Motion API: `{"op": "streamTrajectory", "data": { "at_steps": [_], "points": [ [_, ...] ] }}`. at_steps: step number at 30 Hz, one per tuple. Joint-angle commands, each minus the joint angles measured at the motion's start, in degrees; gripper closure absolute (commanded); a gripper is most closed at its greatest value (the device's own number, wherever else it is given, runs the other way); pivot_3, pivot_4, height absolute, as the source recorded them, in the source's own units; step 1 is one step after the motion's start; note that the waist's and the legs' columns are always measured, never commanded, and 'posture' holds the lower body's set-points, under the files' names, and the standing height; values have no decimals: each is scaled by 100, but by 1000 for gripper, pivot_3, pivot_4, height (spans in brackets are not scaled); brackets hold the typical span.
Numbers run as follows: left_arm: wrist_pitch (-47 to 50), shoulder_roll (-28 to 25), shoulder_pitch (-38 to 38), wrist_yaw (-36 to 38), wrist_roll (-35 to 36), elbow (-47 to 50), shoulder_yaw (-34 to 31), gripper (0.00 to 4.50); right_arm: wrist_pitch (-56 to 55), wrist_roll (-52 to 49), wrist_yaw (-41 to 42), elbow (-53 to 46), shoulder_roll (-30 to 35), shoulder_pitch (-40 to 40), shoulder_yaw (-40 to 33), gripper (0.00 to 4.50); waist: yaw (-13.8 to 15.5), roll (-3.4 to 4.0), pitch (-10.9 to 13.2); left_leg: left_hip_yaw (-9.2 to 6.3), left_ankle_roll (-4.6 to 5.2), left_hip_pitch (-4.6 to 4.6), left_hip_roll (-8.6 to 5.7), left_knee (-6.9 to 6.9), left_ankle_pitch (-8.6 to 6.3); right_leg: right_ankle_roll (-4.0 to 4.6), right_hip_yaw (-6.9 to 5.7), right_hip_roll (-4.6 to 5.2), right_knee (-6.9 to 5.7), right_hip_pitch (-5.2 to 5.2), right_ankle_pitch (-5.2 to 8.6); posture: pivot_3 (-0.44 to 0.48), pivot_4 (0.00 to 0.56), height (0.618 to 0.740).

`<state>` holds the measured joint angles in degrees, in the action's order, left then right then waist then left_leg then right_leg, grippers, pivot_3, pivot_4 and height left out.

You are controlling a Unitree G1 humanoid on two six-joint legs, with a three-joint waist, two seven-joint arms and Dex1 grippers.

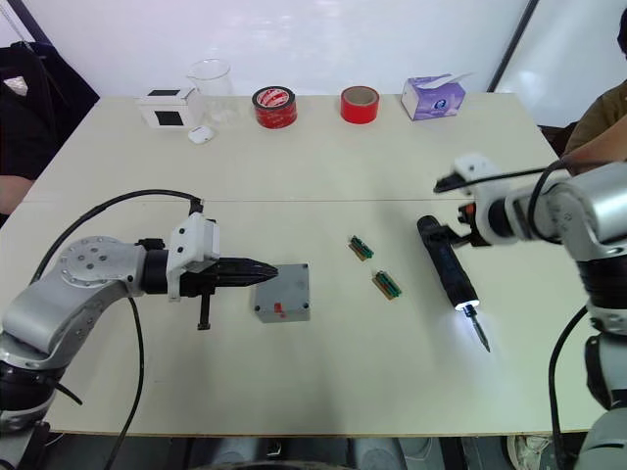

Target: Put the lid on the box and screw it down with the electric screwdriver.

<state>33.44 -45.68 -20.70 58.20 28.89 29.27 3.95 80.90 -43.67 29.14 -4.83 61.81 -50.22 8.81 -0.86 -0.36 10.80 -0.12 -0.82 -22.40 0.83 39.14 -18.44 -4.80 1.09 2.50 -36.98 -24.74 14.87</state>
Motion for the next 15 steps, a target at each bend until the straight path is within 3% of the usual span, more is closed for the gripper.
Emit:
{"op": "streamTrajectory", "data": {
  "at_steps": [1,7,11,12,15],
  "points": [
    [-14,-119,-43,-49,-60,-133,-176,4500,-779,-162,848,-865,-14,88,-367,520,11,-1,1,-1,0,-2,2,-1,0,0,-1,0,1,0,0,0,150,739],
    [-241,-358,79,169,-350,-606,-109,4500,-1299,-242,1258,-1818,-528,888,-401,2468,25,-8,2,3,0,-2,-3,5,0,-2,-1,17,0,6,-1,0,150,739],
    [-419,-488,299,392,-430,-783,-92,4500,-1773,131,1393,-2061,-864,1334,9,4213,19,-8,2,5,0,-1,-6,8,0,-3,1,21,-3,7,-2,0,150,739],
    [-447,-508,330,390,-508,-813,-42,4500,-1877,194,1447,-2090,-925,1434,76,4420,19,-10,2,4,0,-1,-6,8,0,-3,0,21,-3,7,-2,0,150,739],
    [-538,-575,372,550,-562,-1001,-72,4500,-1959,384,1409,-2114,-1320,1430,434,4420,9,-10,3,1,-1,1,-3,8,1,-3,-2,18,-9,6,-2,0,150,739]
  ]
}}
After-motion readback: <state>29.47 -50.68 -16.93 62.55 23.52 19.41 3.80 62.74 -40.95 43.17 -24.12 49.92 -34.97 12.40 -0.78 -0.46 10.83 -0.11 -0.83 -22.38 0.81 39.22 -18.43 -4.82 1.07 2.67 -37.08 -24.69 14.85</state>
